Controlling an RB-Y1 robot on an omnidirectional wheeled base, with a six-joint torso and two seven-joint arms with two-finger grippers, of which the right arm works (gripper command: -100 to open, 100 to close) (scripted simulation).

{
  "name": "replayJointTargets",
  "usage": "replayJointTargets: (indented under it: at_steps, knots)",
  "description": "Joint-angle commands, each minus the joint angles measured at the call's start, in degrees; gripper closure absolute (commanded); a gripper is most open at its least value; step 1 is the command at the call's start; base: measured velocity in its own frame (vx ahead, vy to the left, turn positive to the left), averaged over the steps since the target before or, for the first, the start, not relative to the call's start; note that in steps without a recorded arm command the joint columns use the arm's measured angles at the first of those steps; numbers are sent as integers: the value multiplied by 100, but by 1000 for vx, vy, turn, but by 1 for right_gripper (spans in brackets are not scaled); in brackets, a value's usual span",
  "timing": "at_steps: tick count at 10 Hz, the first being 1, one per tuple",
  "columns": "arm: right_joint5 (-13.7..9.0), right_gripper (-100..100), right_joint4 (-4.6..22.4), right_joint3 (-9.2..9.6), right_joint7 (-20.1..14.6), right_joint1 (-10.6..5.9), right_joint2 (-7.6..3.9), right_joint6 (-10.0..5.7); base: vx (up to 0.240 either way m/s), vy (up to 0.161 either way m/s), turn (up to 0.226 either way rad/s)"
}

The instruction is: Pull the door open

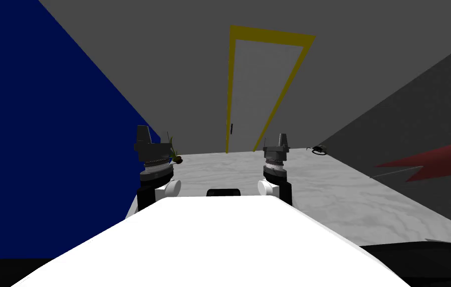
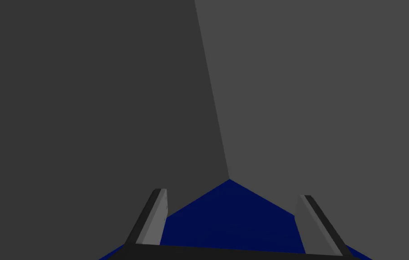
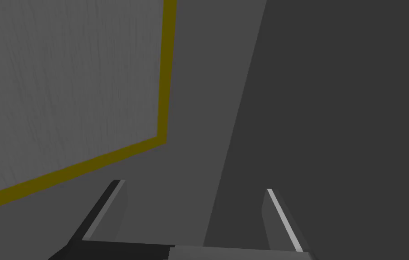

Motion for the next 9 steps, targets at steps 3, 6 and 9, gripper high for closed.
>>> replayJointTargets:
  at_steps: [3,6,9]
  knots:
    - [-308,-100,356,75,-290,-79,-92,-144,97,-6,118]
    - [-606,-100,698,148,-570,-154,-170,-283,135,-27,122]
    - [-904,-100,1042,220,-850,-230,-242,-422,109,-25,118]
